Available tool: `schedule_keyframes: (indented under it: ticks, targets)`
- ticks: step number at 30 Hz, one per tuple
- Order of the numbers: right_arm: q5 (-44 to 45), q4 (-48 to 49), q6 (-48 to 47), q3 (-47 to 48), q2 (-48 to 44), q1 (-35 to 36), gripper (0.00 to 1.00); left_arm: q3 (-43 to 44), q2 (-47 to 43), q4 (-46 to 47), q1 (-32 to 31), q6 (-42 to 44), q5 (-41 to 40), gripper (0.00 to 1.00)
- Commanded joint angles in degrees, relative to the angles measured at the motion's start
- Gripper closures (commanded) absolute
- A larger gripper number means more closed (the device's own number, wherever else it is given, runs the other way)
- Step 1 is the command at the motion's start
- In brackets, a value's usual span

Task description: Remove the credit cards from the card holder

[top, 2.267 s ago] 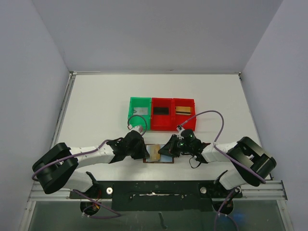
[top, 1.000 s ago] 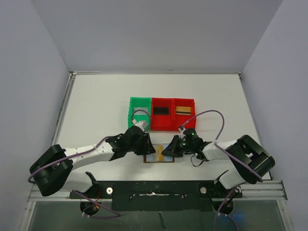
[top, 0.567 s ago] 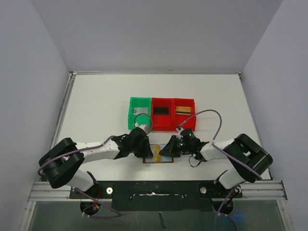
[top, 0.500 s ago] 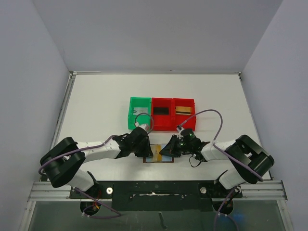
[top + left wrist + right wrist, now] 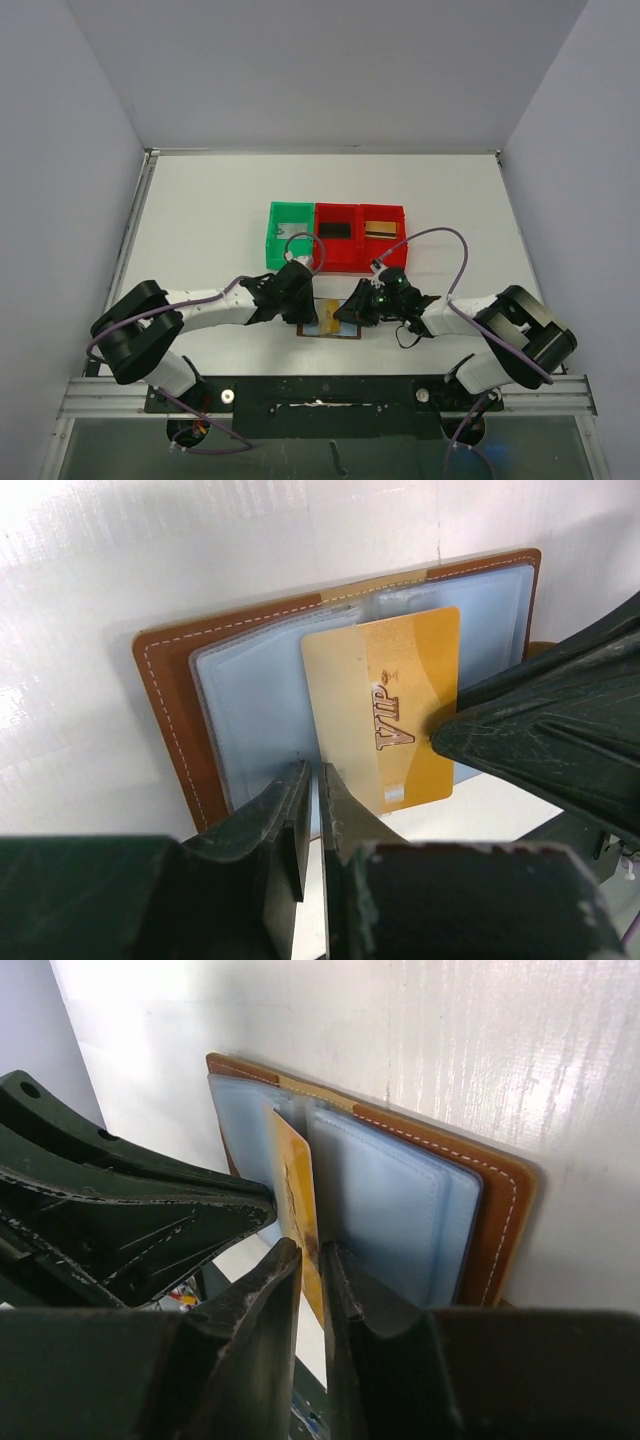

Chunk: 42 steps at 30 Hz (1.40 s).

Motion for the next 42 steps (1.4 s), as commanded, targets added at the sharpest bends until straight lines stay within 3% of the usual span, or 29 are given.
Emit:
schedule_keyframes:
  ticks: [1,6,15,25,29,36,42]
  targets:
    - [-1.4,5.2,0.2,1.8,2.6,0.7,0.82,1.1,2.6,-2.4,-0.7,1.8,-1.9,0.92]
    - [-2.2,9.0,1.6,2.3,5.3,1.4,0.83,1.1,2.8,-2.6,-1.0,1.6,-2.0,0.92]
    - [-0.8,5.1,0.3,1.7,2.9,1.0,0.99,0.8,1.9,-3.5,-1.0,1.1,-2.9,0.93]
    - [0.4,-6.2,-6.6,1.0,-8.8,-1.4,1.00,0.3,-0.7,-4.0,-1.0,1.0,-4.3,0.93]
    - [5.3,-11.3,-9.7,1.5,-16.4,-1.5,1.00,0.4,-2.7,-3.5,-1.0,0.9,-4.6,0.92]
    - [16.0,-22.5,-17.0,4.8,-28.1,-1.5,1.00,0.5,-8.6,-4.0,-0.8,0.2,-6.4,0.78]
    - [24.7,-23.9,-25.4,5.8,-37.8,-1.5,1.00,1.6,-12.6,-6.3,-0.6,0.5,-8.0,0.68]
